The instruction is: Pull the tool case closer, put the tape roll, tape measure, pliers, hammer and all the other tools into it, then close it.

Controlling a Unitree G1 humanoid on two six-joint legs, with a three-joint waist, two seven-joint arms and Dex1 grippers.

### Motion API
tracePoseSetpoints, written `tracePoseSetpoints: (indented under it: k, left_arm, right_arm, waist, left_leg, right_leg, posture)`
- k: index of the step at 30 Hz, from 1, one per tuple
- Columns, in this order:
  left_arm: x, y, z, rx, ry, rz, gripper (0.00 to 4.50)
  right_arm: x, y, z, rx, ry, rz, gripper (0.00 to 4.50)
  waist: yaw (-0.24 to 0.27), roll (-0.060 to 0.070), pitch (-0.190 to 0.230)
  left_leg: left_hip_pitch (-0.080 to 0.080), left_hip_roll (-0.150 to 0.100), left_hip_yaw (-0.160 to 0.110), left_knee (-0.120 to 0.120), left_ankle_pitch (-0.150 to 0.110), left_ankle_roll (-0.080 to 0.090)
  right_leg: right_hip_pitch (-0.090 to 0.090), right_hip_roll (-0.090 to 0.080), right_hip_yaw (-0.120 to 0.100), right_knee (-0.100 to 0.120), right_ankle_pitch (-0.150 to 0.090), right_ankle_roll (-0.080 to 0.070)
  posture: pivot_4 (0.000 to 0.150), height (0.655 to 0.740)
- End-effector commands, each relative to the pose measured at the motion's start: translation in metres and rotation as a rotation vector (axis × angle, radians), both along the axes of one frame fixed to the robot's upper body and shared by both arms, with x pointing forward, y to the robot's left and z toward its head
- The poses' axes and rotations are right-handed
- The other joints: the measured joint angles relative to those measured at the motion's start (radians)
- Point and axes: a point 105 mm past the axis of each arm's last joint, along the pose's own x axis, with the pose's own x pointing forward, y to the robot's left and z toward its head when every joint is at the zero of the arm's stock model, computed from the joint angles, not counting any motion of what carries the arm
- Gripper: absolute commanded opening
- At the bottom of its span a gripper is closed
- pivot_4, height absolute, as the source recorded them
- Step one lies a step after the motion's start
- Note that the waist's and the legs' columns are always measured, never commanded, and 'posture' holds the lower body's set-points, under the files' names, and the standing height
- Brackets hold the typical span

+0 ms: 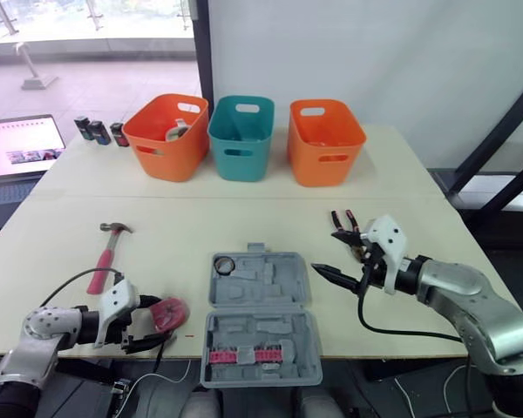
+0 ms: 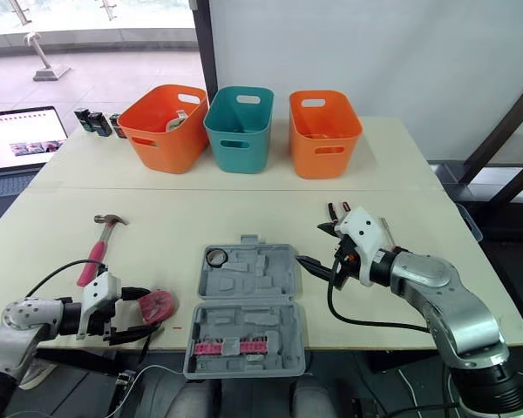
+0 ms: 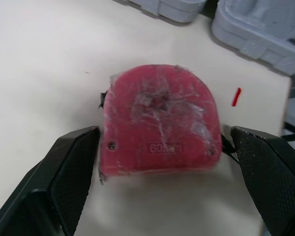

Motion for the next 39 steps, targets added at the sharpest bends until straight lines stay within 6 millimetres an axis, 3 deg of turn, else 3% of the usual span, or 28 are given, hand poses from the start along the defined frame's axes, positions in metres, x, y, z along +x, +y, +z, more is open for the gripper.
tracePoseSetpoints:
  k: [1, 3, 5, 7, 8, 15, 22, 26, 31, 34, 39]
  left_arm:
    - [0.0, 0.005, -0.013, 0.039, 0.005, 0.043, 4.46]
    - [-0.001, 0.005, -0.014, 0.039, 0.001, 0.041, 4.46]
    - [-0.001, 0.005, -0.015, 0.039, -0.009, 0.041, 3.94]
    - [-0.002, 0.005, -0.015, 0.032, -0.013, 0.044, 3.11]
    - [-0.002, 0.005, -0.014, 0.029, -0.013, 0.046, 2.98]
    - [-0.001, 0.005, 0.002, 0.005, -0.038, 0.032, 2.98]
    - [0.018, 0.0, 0.069, 0.017, -0.136, -0.074, 2.98]
    - [0.026, -0.036, 0.11, 0.014, -0.186, -0.224, 2.98]
    - [0.021, -0.084, 0.122, -0.015, -0.203, -0.371, 2.98]
    - [0.02, -0.117, 0.129, -0.048, -0.239, -0.443, 2.98]
    - [0.014, -0.137, 0.128, -0.052, -0.238, -0.521, 2.98]
  right_arm:
    - [-0.002, 0.0, 0.015, 0.006, -0.056, 0.003, 4.5]
    - [-0.002, -0.001, 0.015, 0.006, -0.056, 0.002, 4.5]
    - [-0.001, -0.001, 0.015, 0.004, -0.055, 0.003, 4.5]
    - [0.0, -0.001, 0.015, 0.004, -0.055, 0.005, 4.5]
    - [0.0, 0.0, 0.015, 0.005, -0.055, 0.007, 4.5]
    - [0.001, 0.004, 0.016, 0.014, -0.055, 0.026, 4.5]
    - [0.003, 0.008, 0.023, 0.011, -0.006, 0.055, 4.5]
    - [0.023, 0.008, 0.024, 0.036, 0.18, -0.037, 4.5]
    - [0.005, 0.041, 0.026, 0.161, 0.584, 0.11, 4.5]
    - [0.007, 0.058, 0.024, 0.284, 0.841, 0.19, 4.5]
    - [0.004, 0.069, 0.022, 0.368, 1.128, 0.252, 4.5]
  waist:
    - [0.002, 0.001, -0.001]
    - [0.001, 0.003, -0.002]
    - [-0.001, 0.003, -0.002]
    - [-0.002, 0.004, -0.002]
    - [-0.002, 0.004, -0.002]
    - [-0.003, 0.004, -0.002]
    - [-0.002, 0.002, -0.001]
    - [-0.003, 0.003, -0.001]
    - [-0.013, 0.003, -0.001]
    - [-0.013, 0.003, 0.0]
    - [-0.011, 0.003, 0.001]
  left_leg:
    - [0.0, 0.0, 0.0, 0.0, 0.0, 0.0]
    - [0.0, 0.0, 0.0, 0.0, 0.0, 0.0]
    - [0.001, 0.0, 0.0, 0.0, 0.0, 0.0]
    - [0.001, 0.0, 0.0, 0.0, 0.0, 0.0]
    - [0.001, 0.0, 0.0, 0.0, 0.0, 0.0]
    - [0.001, 0.0, 0.0, 0.0, 0.0, 0.0]
    - [-0.001, 0.0, -0.001, 0.0, 0.0, 0.0]
    - [-0.001, 0.0, 0.0, 0.0, 0.0, 0.0]
    - [-0.001, 0.0, -0.001, -0.002, 0.0, 0.001]
    - [-0.002, 0.0, -0.003, -0.002, 0.0, 0.001]
    - [-0.002, 0.0, -0.003, 0.0, 0.0, 0.002]
  right_leg:
    - [0.0, 0.0, 0.0, 0.0, 0.0, 0.0]
    - [0.0, 0.0, 0.0, 0.0, 0.0, 0.0]
    - [0.001, 0.0, 0.0, 0.0, 0.0, 0.0]
    - [0.001, 0.0, 0.0, 0.0, 0.0, 0.0]
    - [0.001, 0.0, 0.0, 0.0, 0.0, 0.0]
    - [0.001, 0.0, 0.0, 0.0, 0.0, 0.0]
    - [-0.001, 0.0, 0.0, 0.0, 0.0, 0.0]
    - [0.0, 0.0, 0.0, 0.0, 0.0, 0.0]
    - [-0.001, 0.001, 0.0, 0.001, -0.001, 0.002]
    - [-0.002, 0.003, -0.001, 0.004, 0.001, 0.005]
    - [-0.001, 0.003, 0.0, 0.003, -0.001, 0.002]
  posture:
    - [0.15, 0.74]
    - [0.15, 0.74]
    - [0.15, 0.74]
    - [0.15, 0.74]
    - [0.15, 0.74]
    - [0.15, 0.74]
    - [0.15, 0.74]
    - [0.15, 0.74]
    - [0.15, 0.74]
    - [0.15, 0.74]
    - [0.15, 0.74]
